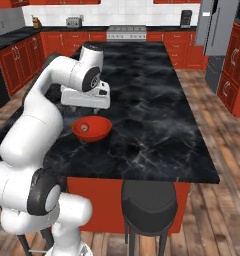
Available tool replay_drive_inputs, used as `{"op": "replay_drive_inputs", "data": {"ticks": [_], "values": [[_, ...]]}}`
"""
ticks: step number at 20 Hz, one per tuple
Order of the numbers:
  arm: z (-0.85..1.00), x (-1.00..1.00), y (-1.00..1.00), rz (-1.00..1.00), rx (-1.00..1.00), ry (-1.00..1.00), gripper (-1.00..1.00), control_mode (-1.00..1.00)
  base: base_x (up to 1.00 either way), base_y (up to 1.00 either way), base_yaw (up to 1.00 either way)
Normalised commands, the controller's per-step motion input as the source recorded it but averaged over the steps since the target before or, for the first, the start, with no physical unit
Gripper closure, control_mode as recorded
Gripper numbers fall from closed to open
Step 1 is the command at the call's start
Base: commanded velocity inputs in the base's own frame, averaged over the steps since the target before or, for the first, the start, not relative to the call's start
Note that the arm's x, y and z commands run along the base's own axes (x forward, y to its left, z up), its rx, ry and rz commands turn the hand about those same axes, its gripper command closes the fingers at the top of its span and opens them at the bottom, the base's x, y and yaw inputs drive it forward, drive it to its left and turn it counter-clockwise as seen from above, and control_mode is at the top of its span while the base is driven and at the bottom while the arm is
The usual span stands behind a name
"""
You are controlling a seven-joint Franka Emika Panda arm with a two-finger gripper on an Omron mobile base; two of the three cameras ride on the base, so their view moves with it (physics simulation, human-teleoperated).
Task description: Retrieve the apple and banana from the fridge and place them into the bowl on the dining table.
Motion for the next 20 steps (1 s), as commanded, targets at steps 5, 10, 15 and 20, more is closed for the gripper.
{"op": "replay_drive_inputs", "data": {"ticks": [5,10,15,20], "values": [[0.17,-1.0,0.0,-0.07,0.0,-0.38,-1.0,-1.0,0.0,0.0,0.0],[0.01,-0.97,0.0,-0.08,0.0,-0.29,-1.0,-1.0,0.0,0.0,0.0],[0.0,-0.69,0.0,-0.06,0.0,-0.15,-1.0,-1.0,0.0,0.0,0.0],[0.0,-0.65,0.0,-0.06,0.0,-0.08,-1.0,-1.0,0.0,0.0,0.0]]}}
